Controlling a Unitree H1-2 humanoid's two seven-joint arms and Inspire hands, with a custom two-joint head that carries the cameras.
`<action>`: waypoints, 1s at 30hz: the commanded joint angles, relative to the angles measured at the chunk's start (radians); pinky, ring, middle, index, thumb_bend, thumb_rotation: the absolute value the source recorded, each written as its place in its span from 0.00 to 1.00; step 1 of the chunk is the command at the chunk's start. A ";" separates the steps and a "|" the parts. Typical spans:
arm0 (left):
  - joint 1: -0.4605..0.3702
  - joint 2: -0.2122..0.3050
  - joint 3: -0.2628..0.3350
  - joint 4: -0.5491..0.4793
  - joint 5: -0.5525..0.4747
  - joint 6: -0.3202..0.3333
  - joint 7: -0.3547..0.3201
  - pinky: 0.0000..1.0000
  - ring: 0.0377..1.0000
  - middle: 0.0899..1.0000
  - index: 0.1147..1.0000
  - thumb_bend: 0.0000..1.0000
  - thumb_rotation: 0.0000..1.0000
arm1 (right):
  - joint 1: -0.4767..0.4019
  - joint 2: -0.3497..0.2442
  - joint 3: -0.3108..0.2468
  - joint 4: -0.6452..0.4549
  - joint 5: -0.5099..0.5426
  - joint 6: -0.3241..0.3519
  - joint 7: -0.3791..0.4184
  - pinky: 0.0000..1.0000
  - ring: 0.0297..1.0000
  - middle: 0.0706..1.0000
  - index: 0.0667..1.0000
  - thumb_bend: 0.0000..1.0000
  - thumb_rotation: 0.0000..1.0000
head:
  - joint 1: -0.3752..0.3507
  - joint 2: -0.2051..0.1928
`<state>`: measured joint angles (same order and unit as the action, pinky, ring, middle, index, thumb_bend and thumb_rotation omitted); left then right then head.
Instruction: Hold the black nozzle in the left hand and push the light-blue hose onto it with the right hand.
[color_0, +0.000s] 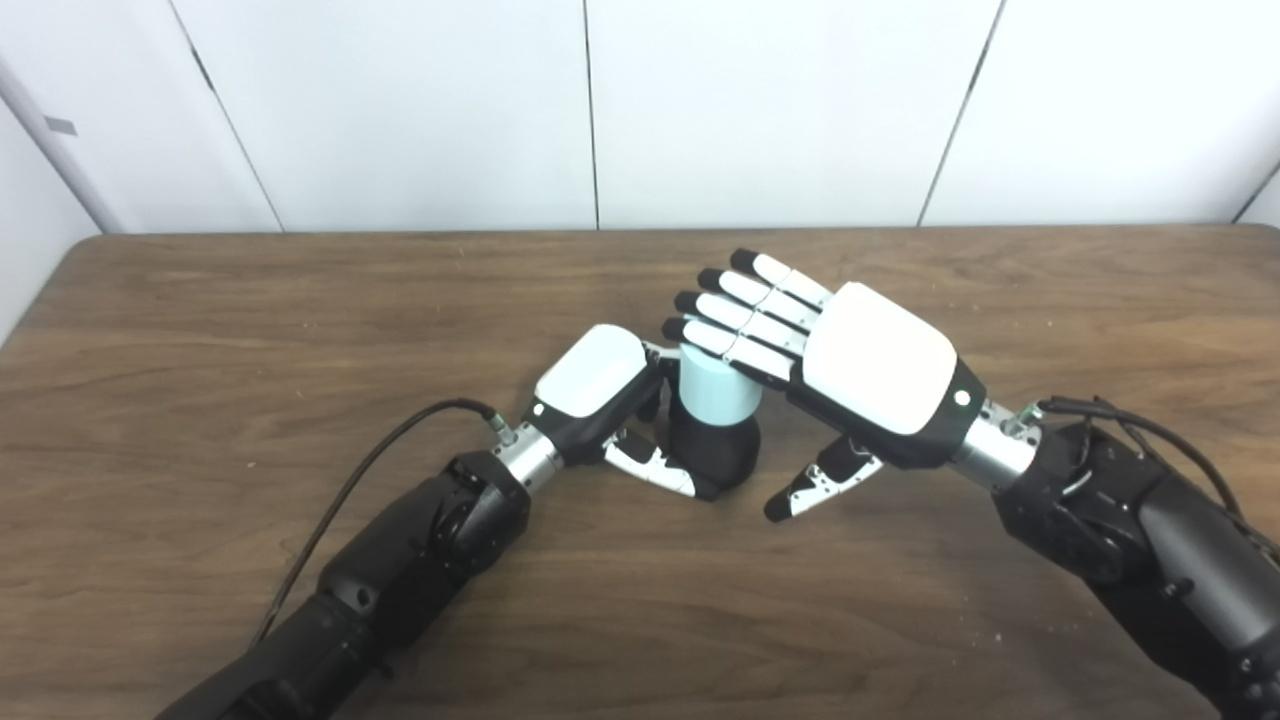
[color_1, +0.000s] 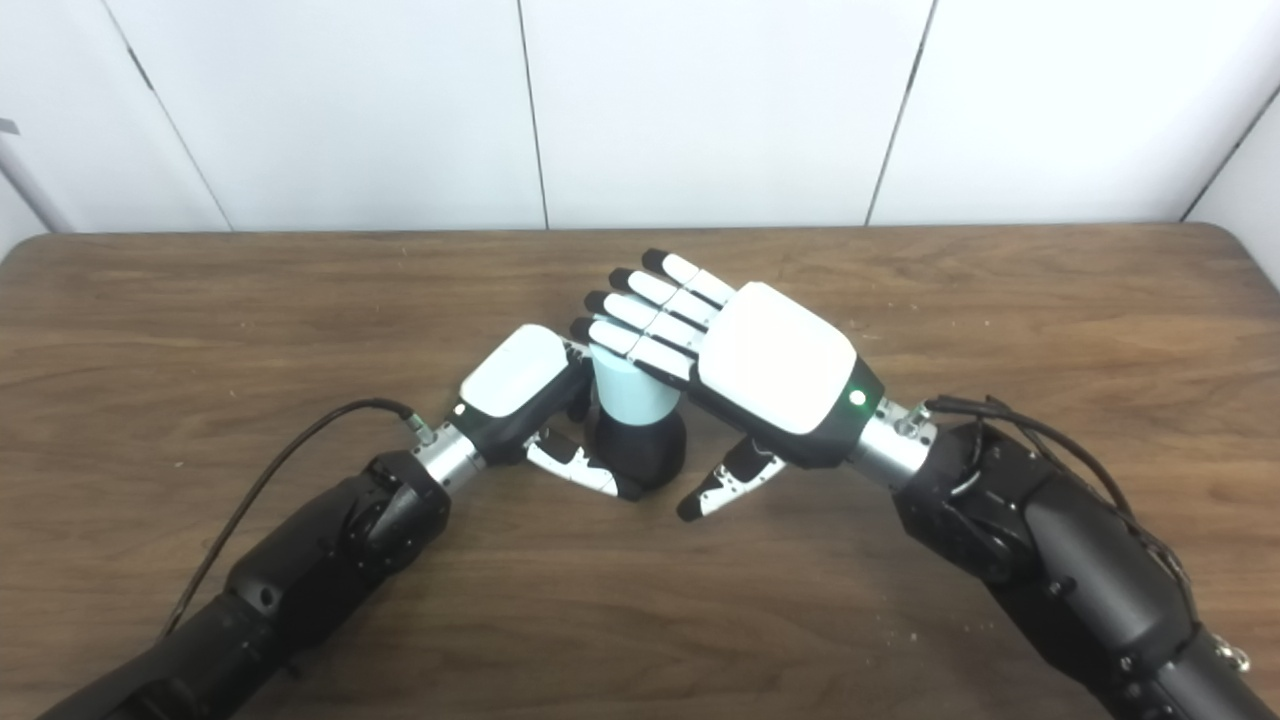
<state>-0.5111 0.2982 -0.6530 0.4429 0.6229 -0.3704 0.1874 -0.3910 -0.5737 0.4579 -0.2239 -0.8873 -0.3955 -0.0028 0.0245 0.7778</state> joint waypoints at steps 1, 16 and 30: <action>0.129 0.026 -0.076 0.068 0.052 0.031 -0.172 0.30 0.32 0.32 0.32 0.63 0.44 | 0.043 -0.049 0.065 0.058 -0.062 -0.064 0.119 0.99 0.97 0.94 0.90 0.76 0.38 | 0.001 0.001; 0.124 0.029 -0.075 0.064 0.052 0.035 -0.179 0.30 0.33 0.32 0.33 0.63 0.44 | 0.050 -0.045 0.055 0.092 0.151 0.003 0.225 1.00 1.00 0.99 0.97 0.75 0.38 | 0.002 0.001; 0.123 0.034 -0.073 0.059 0.055 0.037 -0.175 0.27 0.29 0.29 0.30 0.63 0.43 | 0.043 -0.043 0.054 0.172 0.411 -0.039 0.250 1.00 1.00 1.00 1.00 0.80 0.37 | 0.004 0.000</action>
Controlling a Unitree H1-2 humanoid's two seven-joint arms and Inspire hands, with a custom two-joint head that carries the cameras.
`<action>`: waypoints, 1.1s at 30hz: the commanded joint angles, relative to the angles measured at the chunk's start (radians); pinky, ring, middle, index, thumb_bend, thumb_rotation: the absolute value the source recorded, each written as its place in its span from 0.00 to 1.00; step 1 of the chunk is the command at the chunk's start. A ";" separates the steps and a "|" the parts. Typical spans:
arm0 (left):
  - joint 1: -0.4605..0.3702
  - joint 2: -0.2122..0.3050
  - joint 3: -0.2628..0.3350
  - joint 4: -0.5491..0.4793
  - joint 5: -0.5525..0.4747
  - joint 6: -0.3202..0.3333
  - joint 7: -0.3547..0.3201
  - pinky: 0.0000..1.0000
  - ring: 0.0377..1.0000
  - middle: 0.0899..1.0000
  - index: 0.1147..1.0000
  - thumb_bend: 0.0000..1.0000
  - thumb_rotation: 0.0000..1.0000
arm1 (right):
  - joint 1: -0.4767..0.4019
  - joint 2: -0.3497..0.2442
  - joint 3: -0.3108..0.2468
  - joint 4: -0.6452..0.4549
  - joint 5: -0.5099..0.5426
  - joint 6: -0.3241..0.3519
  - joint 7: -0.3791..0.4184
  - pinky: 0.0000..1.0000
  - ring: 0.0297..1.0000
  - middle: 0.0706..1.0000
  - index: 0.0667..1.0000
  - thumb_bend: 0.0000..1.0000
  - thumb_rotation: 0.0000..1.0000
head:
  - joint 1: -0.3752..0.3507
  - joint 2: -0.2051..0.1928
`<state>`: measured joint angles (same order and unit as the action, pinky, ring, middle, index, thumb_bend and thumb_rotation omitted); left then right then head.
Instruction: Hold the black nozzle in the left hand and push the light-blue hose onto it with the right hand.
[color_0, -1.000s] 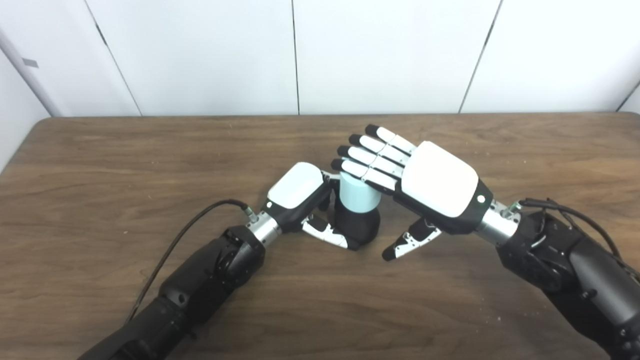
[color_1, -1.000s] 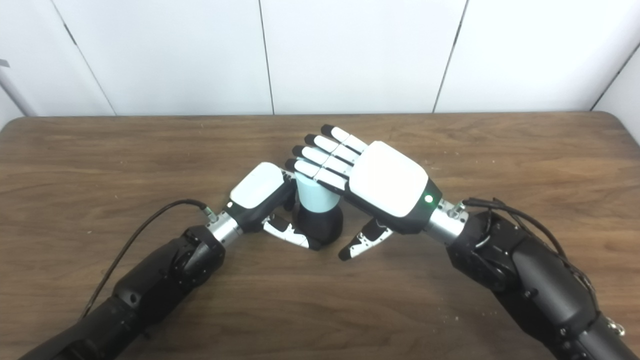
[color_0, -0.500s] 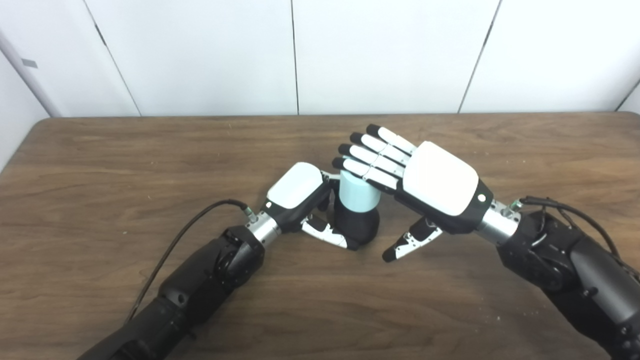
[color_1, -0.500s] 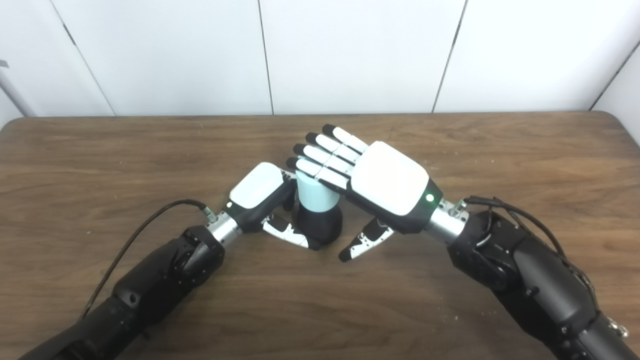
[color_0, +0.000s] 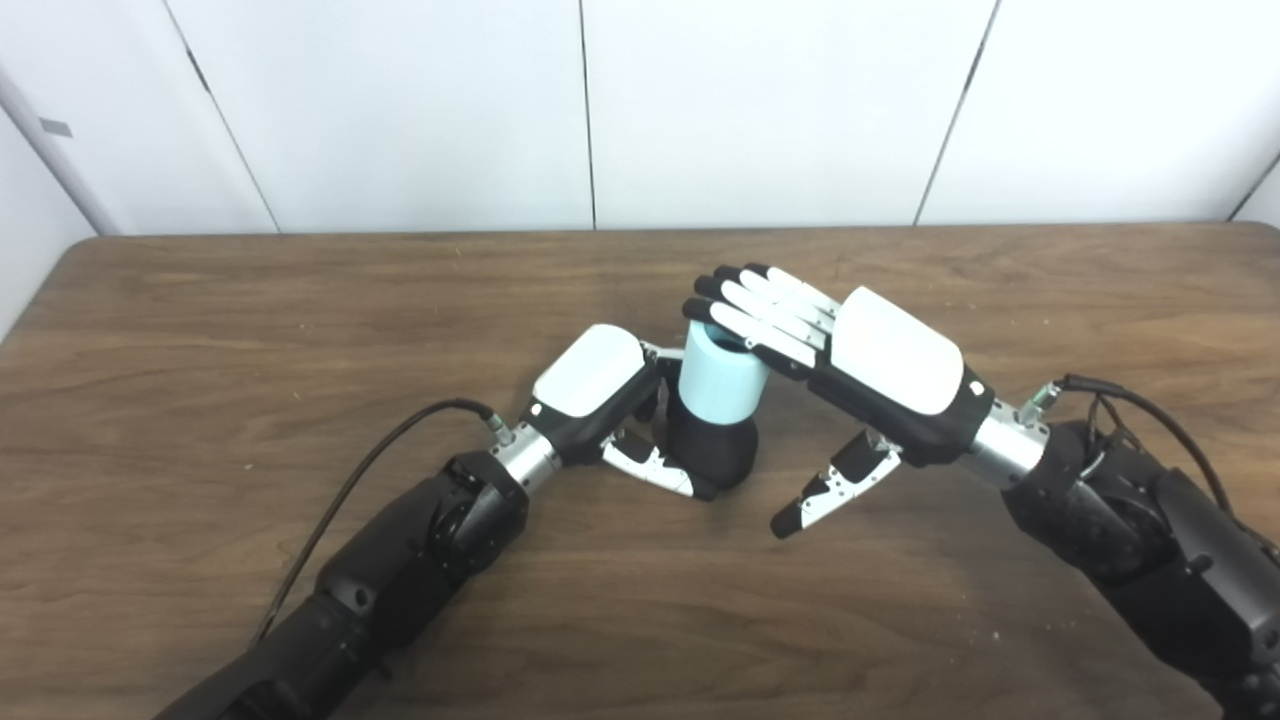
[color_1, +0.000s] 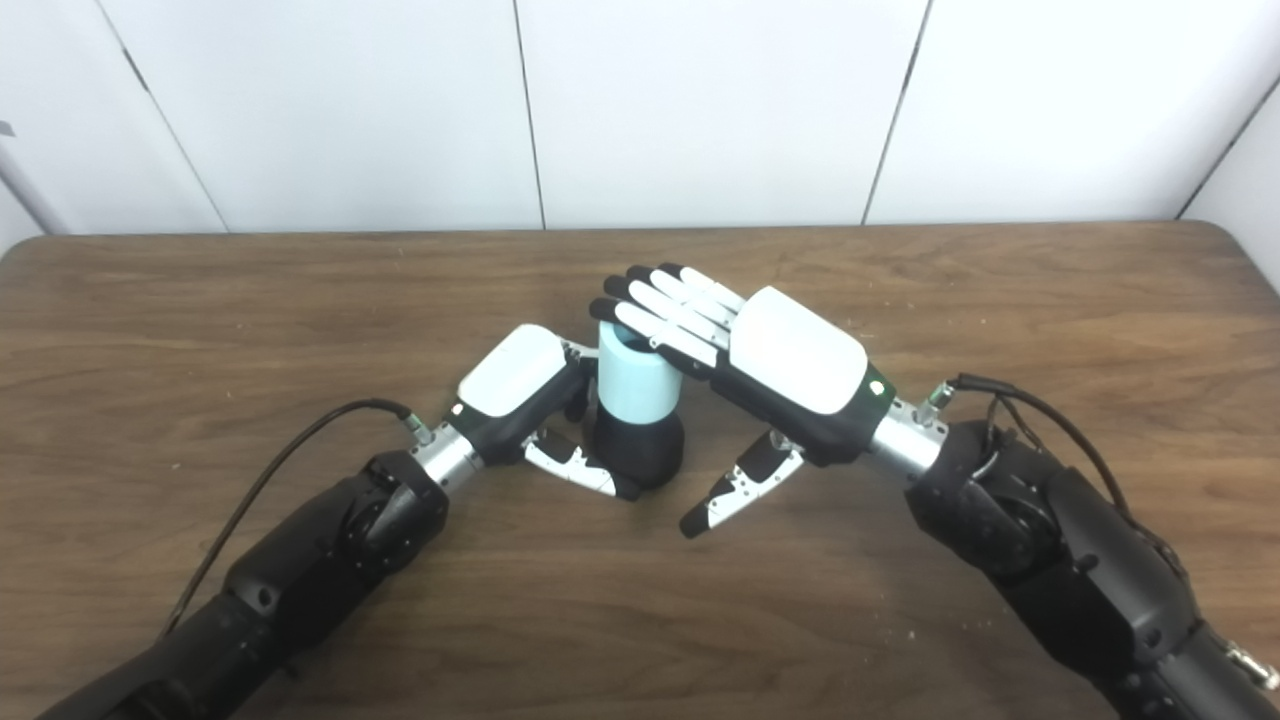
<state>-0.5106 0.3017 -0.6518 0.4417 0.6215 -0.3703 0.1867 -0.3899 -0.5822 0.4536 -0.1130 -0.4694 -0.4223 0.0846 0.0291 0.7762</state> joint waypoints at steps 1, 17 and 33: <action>0.123 0.030 -0.074 0.060 0.057 0.038 -0.175 0.27 0.29 0.29 0.30 0.63 0.43 | 0.040 -0.036 0.061 0.061 0.004 -0.014 0.168 1.00 1.00 1.00 1.00 0.80 0.37 | -0.001 0.002; 0.126 0.030 -0.076 0.052 0.055 0.045 -0.183 0.27 0.30 0.30 0.32 0.63 0.43 | 0.008 -0.059 0.089 0.035 -0.016 -0.012 0.259 1.00 1.00 1.00 0.99 0.80 0.37 | -0.003 0.005; 0.129 0.025 -0.073 0.052 0.050 0.045 -0.189 0.28 0.31 0.31 0.32 0.62 0.43 | 0.019 -0.069 0.117 -0.035 -0.557 -0.034 0.040 1.00 0.98 0.94 0.91 0.77 0.49 | -0.005 0.007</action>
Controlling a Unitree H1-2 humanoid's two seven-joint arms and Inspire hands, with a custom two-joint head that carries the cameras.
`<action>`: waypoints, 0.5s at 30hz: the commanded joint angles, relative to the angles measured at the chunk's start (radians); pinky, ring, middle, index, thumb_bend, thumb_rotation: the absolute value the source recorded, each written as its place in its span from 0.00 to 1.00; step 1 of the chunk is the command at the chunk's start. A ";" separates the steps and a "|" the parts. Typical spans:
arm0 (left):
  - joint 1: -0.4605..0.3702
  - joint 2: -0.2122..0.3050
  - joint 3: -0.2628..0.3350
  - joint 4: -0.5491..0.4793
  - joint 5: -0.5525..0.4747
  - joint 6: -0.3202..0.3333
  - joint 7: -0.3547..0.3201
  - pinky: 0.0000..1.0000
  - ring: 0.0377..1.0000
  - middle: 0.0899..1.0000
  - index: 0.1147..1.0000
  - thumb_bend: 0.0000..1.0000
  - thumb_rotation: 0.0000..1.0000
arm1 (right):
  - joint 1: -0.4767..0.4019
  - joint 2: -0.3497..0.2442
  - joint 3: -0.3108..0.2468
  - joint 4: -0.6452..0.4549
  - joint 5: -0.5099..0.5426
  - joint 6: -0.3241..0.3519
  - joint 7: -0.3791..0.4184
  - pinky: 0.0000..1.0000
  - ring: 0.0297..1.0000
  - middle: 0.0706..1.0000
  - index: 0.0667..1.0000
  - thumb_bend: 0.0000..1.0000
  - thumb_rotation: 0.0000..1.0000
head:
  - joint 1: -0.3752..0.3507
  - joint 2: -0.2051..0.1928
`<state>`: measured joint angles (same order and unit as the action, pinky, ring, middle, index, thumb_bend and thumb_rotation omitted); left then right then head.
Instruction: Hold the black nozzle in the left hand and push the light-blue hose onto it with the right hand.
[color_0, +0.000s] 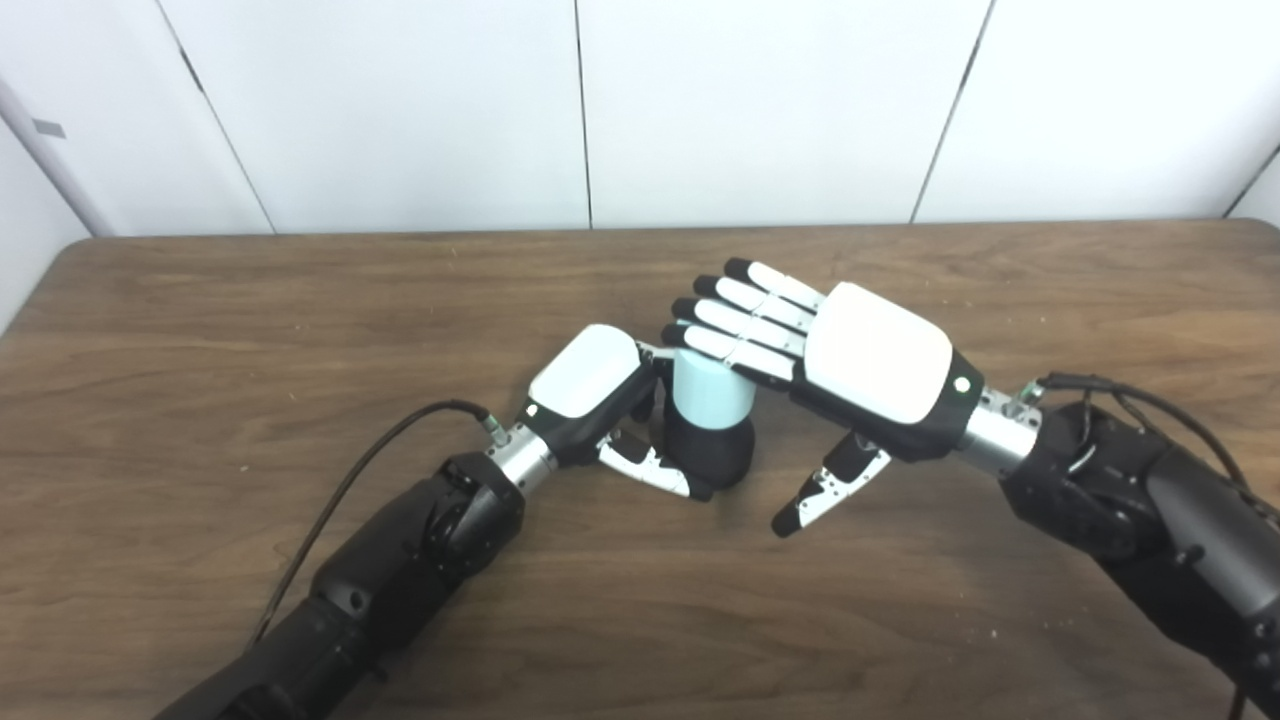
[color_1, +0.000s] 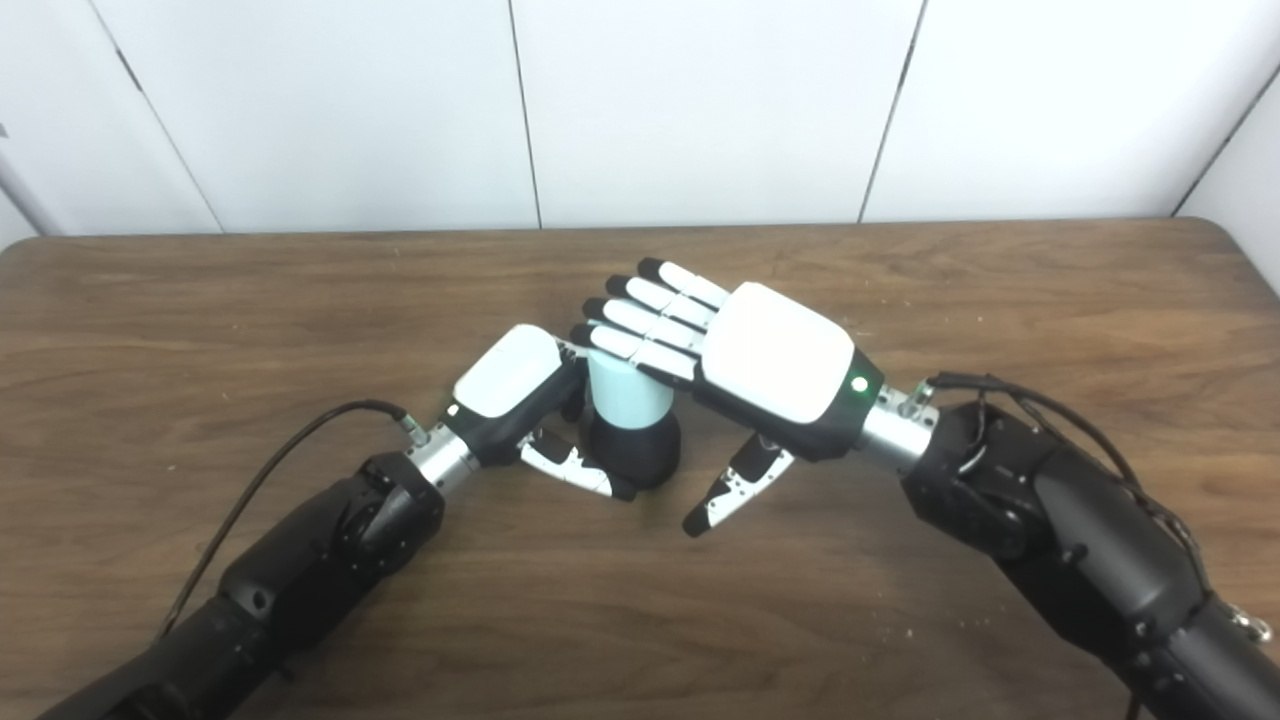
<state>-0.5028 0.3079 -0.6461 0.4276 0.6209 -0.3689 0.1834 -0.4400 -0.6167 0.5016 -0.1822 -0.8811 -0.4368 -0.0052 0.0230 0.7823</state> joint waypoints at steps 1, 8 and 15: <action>0.121 0.019 -0.079 0.066 0.050 0.044 -0.186 0.28 0.31 0.31 0.32 0.62 0.43 | 0.071 -0.033 0.067 0.033 -0.152 -0.014 0.136 1.00 0.98 0.94 0.91 0.76 0.49 | 0.001 0.001; 0.121 0.020 -0.078 0.069 0.049 0.037 -0.184 0.29 0.33 0.32 0.32 0.63 0.43 | 0.072 -0.033 0.066 0.017 -0.163 0.004 0.163 1.00 0.98 0.94 0.91 0.76 0.49 | 0.000 0.001; 0.123 0.020 -0.079 0.066 0.052 0.041 -0.185 0.29 0.32 0.32 0.33 0.63 0.43 | 0.075 -0.034 0.063 0.016 -0.133 0.013 0.171 1.00 0.98 0.94 0.91 0.75 0.48 | 0.000 0.003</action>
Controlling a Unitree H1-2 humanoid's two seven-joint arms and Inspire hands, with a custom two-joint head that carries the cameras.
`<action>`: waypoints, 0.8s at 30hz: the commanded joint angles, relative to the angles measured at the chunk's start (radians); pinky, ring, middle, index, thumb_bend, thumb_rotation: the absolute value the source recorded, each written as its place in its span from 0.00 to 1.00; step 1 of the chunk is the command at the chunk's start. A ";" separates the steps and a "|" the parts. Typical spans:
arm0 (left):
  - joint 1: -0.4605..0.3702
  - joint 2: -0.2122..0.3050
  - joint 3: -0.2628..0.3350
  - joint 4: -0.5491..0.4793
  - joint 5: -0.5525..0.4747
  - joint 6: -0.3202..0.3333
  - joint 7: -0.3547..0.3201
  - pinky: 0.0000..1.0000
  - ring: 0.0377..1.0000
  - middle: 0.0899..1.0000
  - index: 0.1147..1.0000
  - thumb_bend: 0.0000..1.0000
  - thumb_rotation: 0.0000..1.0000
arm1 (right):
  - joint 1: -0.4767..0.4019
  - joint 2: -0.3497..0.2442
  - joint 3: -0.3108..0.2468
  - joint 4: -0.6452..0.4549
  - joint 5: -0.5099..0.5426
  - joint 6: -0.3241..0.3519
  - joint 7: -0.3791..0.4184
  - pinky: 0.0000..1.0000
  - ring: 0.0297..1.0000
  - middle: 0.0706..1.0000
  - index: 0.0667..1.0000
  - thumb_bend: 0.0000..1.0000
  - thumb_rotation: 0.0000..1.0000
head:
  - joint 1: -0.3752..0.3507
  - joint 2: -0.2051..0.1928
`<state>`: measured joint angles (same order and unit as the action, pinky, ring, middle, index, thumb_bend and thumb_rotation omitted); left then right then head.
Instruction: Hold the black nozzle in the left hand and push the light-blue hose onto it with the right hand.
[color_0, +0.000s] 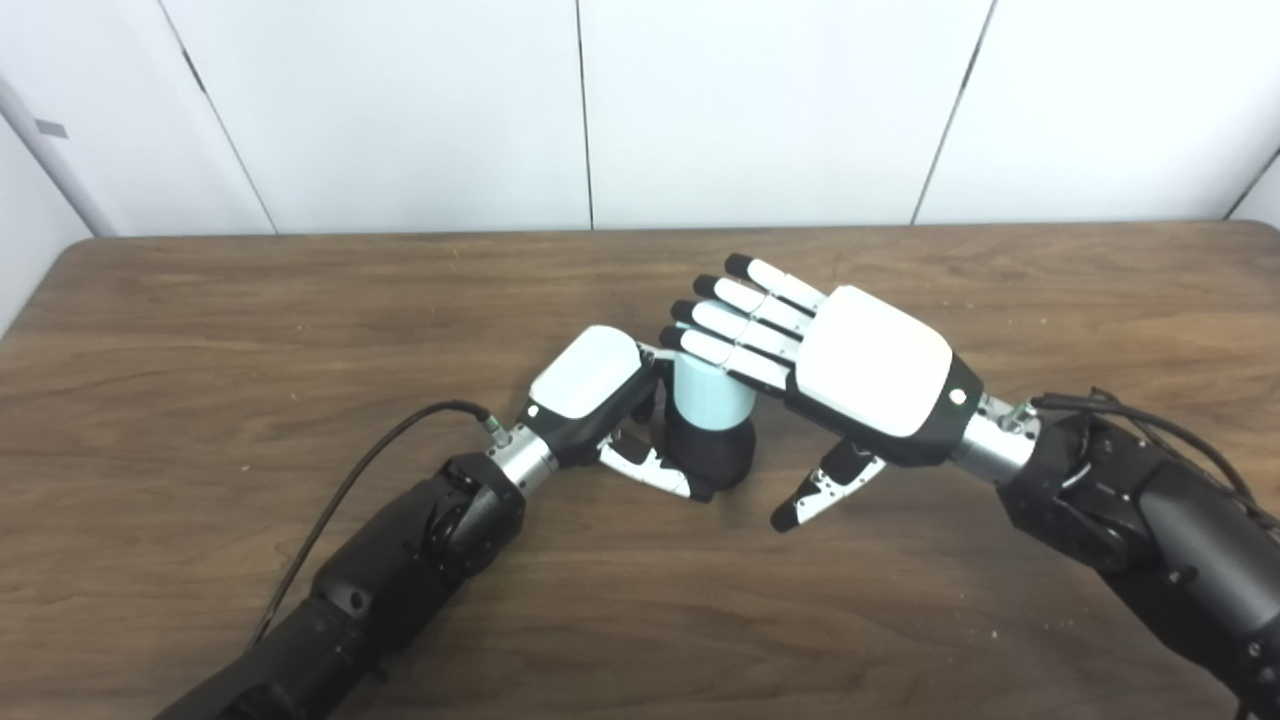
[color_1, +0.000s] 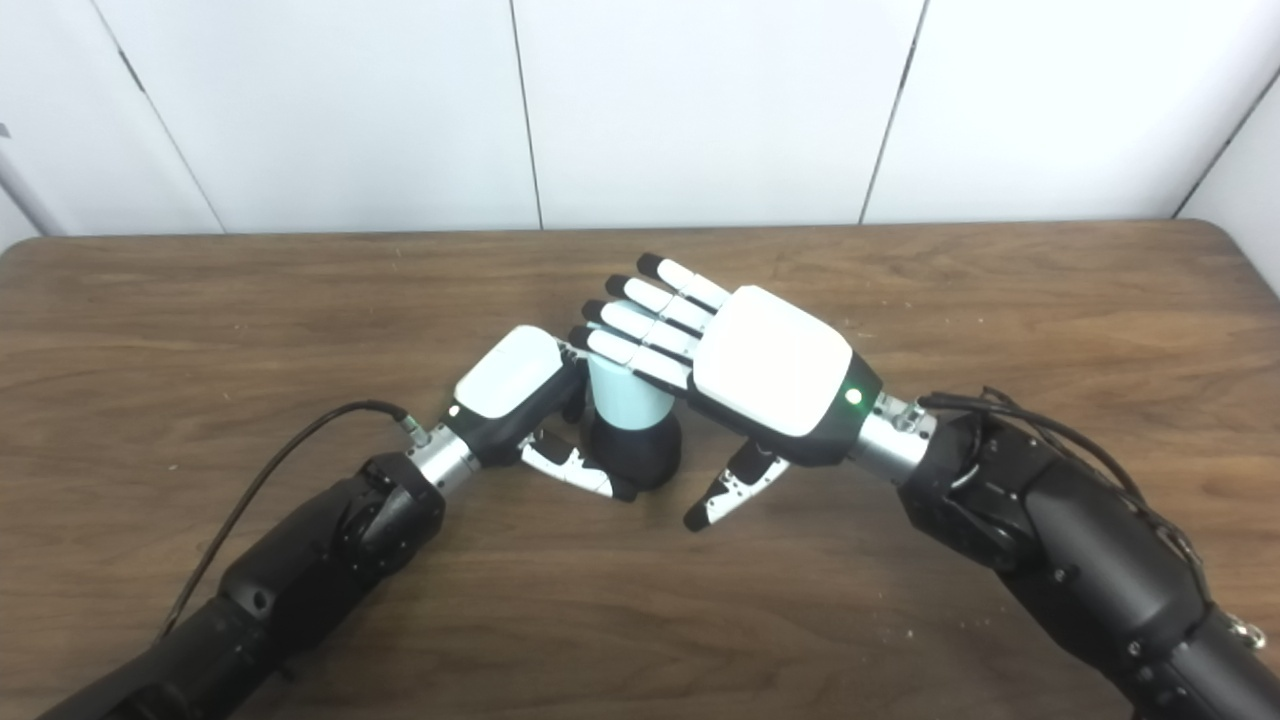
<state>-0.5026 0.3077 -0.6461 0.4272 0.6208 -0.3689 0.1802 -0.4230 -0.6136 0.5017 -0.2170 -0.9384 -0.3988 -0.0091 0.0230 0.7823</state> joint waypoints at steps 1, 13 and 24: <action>0.122 0.020 -0.079 0.067 0.052 0.040 -0.182 0.29 0.32 0.32 0.32 0.63 0.43 | 0.058 -0.036 0.062 0.052 -0.066 -0.023 0.176 1.00 0.98 0.94 0.91 0.75 0.48 | 0.000 0.003; 0.123 0.019 -0.079 0.063 0.052 0.046 -0.186 0.29 0.32 0.32 0.35 0.63 0.43 | 0.119 0.017 -0.052 0.072 0.261 0.012 0.084 1.00 1.00 1.00 1.00 0.78 0.51 | 0.003 0.001; 0.116 0.026 -0.076 0.063 0.056 0.044 -0.185 0.28 0.31 0.31 0.35 0.63 0.43 | 0.185 0.156 -0.264 0.014 0.228 -0.008 -0.085 1.00 1.00 1.00 1.00 0.85 0.79 | 0.008 -0.002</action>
<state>-0.5022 0.3046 -0.6468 0.4229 0.6192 -0.3681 0.1762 -0.2036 -0.4590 0.2941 -0.1577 -0.7015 -0.4133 -0.0590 0.0291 0.7793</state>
